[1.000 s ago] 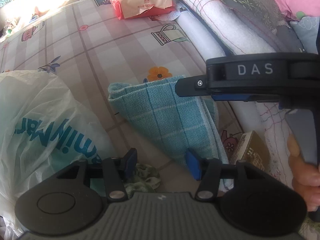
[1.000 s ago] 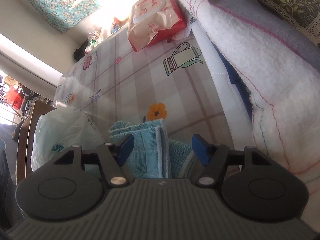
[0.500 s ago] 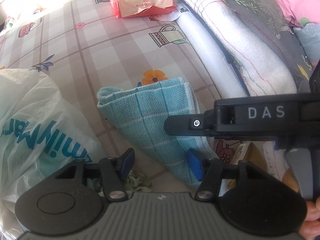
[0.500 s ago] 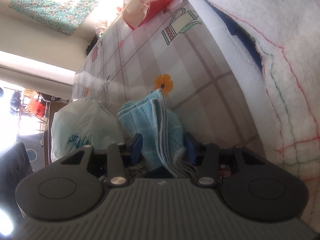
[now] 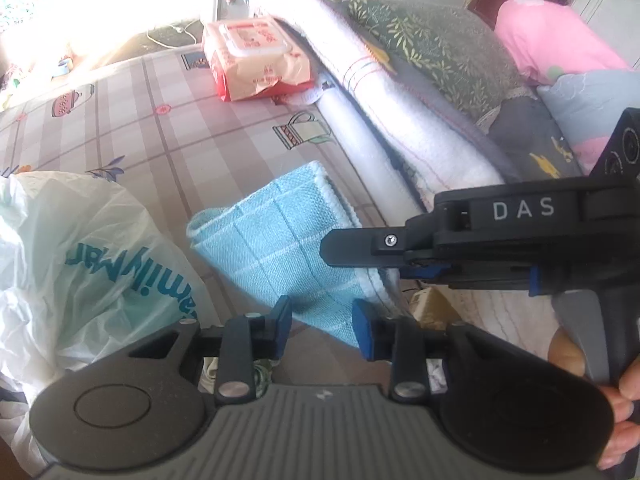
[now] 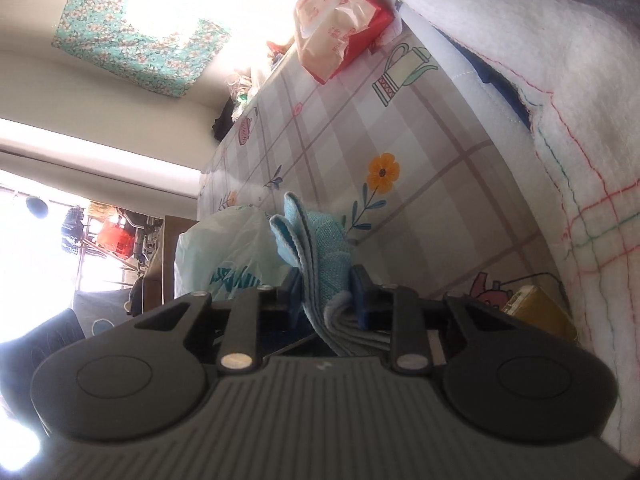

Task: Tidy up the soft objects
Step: 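Move the right gripper to the blue-green towel and close on it, then carry the blue-green towel with the right gripper over the cardboard box, then lower the towel into the box and open the right gripper, then move the right gripper back over the mattress toward the white yogurt cup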

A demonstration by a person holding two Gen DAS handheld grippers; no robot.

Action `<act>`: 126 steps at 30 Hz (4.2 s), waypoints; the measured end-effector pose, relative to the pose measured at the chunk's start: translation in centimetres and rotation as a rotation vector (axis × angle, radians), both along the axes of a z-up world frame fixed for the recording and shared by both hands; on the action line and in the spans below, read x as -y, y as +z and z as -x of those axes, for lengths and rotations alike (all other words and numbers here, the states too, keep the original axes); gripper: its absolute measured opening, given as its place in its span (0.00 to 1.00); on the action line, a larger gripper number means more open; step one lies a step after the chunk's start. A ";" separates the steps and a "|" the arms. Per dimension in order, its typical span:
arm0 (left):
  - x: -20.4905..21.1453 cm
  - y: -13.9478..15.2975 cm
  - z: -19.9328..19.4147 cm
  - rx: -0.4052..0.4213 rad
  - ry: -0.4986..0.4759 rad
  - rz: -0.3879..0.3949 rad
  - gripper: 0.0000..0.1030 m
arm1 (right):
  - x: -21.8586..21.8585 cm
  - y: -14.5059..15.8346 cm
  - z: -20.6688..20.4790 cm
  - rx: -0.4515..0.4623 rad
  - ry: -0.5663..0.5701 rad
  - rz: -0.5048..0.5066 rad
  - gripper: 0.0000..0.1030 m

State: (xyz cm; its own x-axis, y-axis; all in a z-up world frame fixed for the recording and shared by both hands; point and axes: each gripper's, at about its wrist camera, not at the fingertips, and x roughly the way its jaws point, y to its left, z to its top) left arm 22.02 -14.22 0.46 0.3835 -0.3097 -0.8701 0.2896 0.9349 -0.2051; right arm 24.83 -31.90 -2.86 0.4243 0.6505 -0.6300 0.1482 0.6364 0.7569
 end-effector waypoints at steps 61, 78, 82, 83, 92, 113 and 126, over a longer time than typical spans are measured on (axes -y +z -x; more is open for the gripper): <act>-41.8 6.6 14.2 0.201 0.698 -0.098 0.56 | -44.2 8.0 2.6 0.073 0.540 -0.048 0.32; -45.0 8.9 17.2 0.293 0.831 -0.114 0.60 | -49.6 8.9 1.7 0.366 0.747 0.269 0.39; -45.6 8.7 17.5 0.291 0.846 -0.104 0.60 | -53.8 7.1 4.0 0.402 1.011 0.407 0.41; -45.7 8.7 17.5 0.291 0.849 -0.104 0.60 | -54.5 7.0 4.7 0.429 1.059 0.438 0.41; -45.8 8.3 17.5 0.274 0.869 -0.131 0.57 | -59.3 6.1 9.4 0.546 1.398 0.616 0.64; -47.6 8.6 19.8 0.305 0.946 -0.059 0.62 | -56.3 7.5 7.0 0.437 1.064 0.419 0.11; -45.3 9.4 20.4 0.333 0.908 -0.070 0.68 | -49.5 8.0 2.4 0.245 0.595 0.139 0.53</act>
